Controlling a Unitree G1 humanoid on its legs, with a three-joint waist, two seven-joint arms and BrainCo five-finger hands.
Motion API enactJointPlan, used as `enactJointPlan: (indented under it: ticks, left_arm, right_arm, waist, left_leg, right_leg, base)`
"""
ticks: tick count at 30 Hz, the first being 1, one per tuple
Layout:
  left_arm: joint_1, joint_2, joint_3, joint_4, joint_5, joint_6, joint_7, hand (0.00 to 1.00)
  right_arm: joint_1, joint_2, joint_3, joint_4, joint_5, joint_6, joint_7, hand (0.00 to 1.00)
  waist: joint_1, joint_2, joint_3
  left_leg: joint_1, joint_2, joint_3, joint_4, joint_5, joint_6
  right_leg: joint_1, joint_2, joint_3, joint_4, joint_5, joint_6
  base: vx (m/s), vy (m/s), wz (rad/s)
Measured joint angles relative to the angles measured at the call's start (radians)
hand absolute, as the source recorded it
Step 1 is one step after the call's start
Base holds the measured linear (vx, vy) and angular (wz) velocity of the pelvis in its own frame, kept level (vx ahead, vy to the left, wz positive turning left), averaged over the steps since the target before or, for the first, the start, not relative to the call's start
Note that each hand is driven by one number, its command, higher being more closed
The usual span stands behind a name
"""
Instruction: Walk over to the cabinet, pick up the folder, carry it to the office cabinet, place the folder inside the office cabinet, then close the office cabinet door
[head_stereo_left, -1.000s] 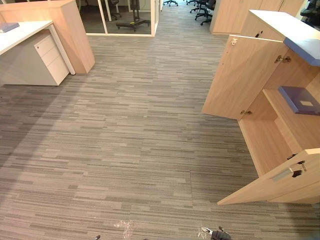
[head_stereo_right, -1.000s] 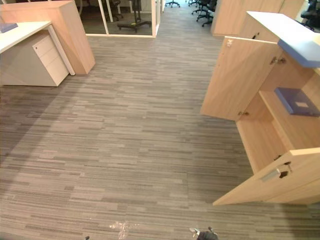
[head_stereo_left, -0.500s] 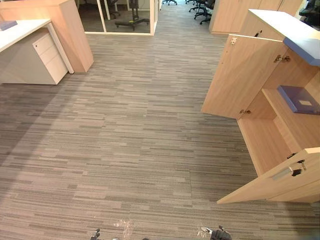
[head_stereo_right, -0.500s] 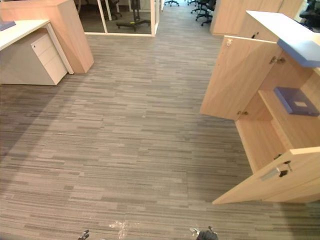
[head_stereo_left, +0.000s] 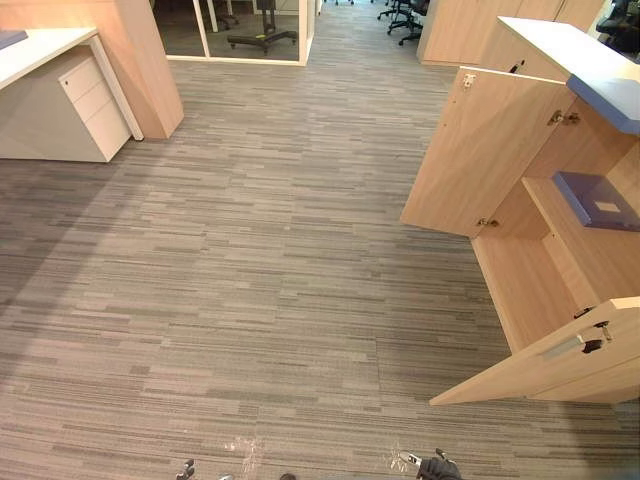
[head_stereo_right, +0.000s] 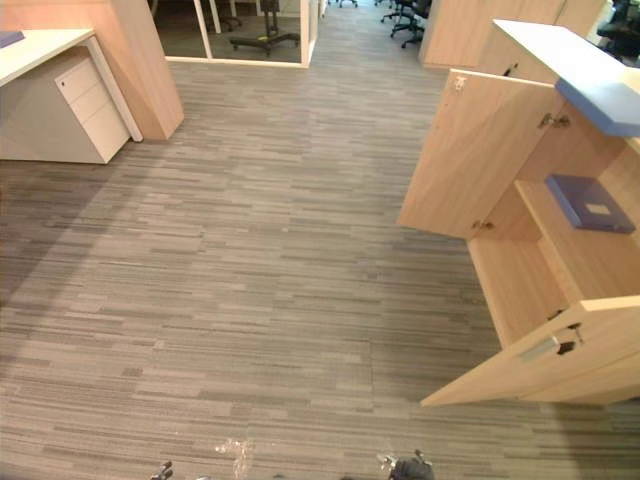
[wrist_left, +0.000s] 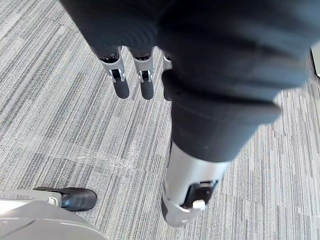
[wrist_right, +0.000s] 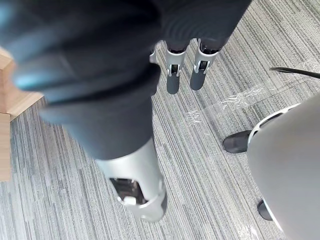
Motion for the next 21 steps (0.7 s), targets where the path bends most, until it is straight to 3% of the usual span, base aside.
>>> enactJointPlan:
  ticks: [3, 5, 8, 9, 11, 13, 16, 17, 19, 21]
  left_arm:
    - [-0.004, -0.001, -0.001, 0.001, 0.002, -0.002, -0.001, 0.00]
    - [-0.009, -0.001, -0.002, 0.002, 0.008, -0.004, -0.002, 0.00]
    - [-0.011, -0.001, -0.001, -0.002, 0.008, -0.013, -0.001, 0.00]
    - [-0.013, -0.003, 0.002, -0.005, 0.007, -0.018, 0.000, 0.00]
    - [-0.012, -0.016, 0.036, -0.009, 0.002, -0.019, 0.003, 0.00]
    - [-0.011, -0.021, 0.051, -0.008, 0.001, -0.018, 0.003, 0.00]
    - [-0.027, -0.028, 0.072, -0.006, 0.001, -0.014, 0.004, 0.00]
    - [-0.036, -0.031, 0.092, 0.000, 0.001, -0.011, 0.006, 0.00]
    - [-0.043, -0.035, 0.114, 0.007, 0.011, -0.007, 0.006, 0.00]
    - [-0.049, -0.032, 0.137, 0.020, 0.026, -0.002, 0.006, 0.00]
  right_arm:
    - [-0.001, 0.000, -0.002, -0.007, 0.002, 0.000, 0.001, 0.00]
    - [-0.011, 0.000, -0.014, -0.011, 0.006, 0.000, 0.001, 0.00]
    - [-0.005, -0.002, -0.022, -0.044, 0.024, 0.000, 0.001, 0.00]
    - [-0.005, -0.002, -0.022, -0.060, 0.033, -0.001, 0.000, 0.00]
    - [-0.002, 0.004, -0.017, -0.087, 0.037, -0.006, -0.001, 0.00]
    - [-0.002, 0.003, -0.014, -0.087, 0.039, -0.009, -0.001, 0.00]
    - [-0.009, 0.004, -0.017, -0.088, 0.047, -0.018, -0.004, 0.00]
    - [-0.011, 0.007, -0.020, -0.088, 0.062, -0.021, -0.006, 0.00]
    - [-0.011, 0.012, -0.024, -0.088, 0.080, -0.023, -0.012, 0.00]
    - [-0.010, 0.028, -0.061, -0.088, 0.080, -0.024, -0.013, 0.00]
  waist:
    - [-0.002, 0.004, 0.011]
    - [-0.006, 0.007, 0.031]
    - [-0.009, 0.003, 0.053]
    - [-0.005, 0.002, 0.063]
    - [0.001, -0.003, 0.067]
    - [0.002, -0.002, 0.065]
    - [0.001, 0.007, 0.083]
    - [0.004, 0.006, 0.092]
    - [0.005, 0.003, 0.095]
    - [0.001, -0.010, 0.096]
  left_leg:
    - [0.000, -0.005, -0.004, 0.005, 0.000, 0.001]
    - [0.000, -0.014, -0.010, 0.021, -0.001, 0.001]
    - [0.010, -0.059, -0.025, 0.021, -0.003, 0.017]
    - [0.024, -0.083, -0.022, 0.015, -0.002, 0.045]
    - [0.053, -0.120, -0.004, -0.006, -0.002, 0.056]
    - [0.055, -0.121, 0.005, -0.002, -0.006, 0.063]
    - [0.050, -0.079, 0.011, -0.001, -0.019, 0.081]
    - [0.048, -0.042, 0.009, -0.001, -0.030, 0.079]
    - [0.051, -0.004, 0.003, 0.005, -0.053, 0.063]
    - [0.054, 0.007, -0.023, 0.010, -0.080, 0.043]
  right_leg:
    - [-0.009, -0.009, -0.005, 0.026, -0.006, 0.009]
    - [-0.035, -0.031, -0.025, 0.122, -0.047, 0.032]
    - [-0.145, -0.123, -0.057, 0.411, -0.158, 0.059]
    - [-0.198, -0.171, -0.075, 0.550, -0.186, 0.053]
    - [-0.287, -0.250, -0.106, 0.735, -0.200, 0.029]
    - [-0.304, -0.251, -0.107, 0.748, -0.202, 0.033]
    - [-0.336, -0.182, -0.114, 0.678, -0.203, 0.033]
    - [-0.363, -0.133, -0.133, 0.639, -0.202, 0.032]
    - [-0.392, -0.088, -0.164, 0.552, -0.191, 0.025]
    - [-0.400, -0.074, -0.166, 0.424, -0.149, 0.003]
  base:
    - [-0.01, 0.005, 0.02]
    - [-0.02, 0.037, 0.18]
    - [-0.04, 0.094, 0.21]
    - [-0.09, 0.122, -0.01]
    - [-0.10, 0.140, -0.23]
    - [-0.04, 0.072, -0.29]
    - [0.03, 0.019, -0.19]
    - [0.03, -0.033, -0.07]
    - [0.10, -0.097, 0.03]
    - [0.17, -0.150, 0.40]
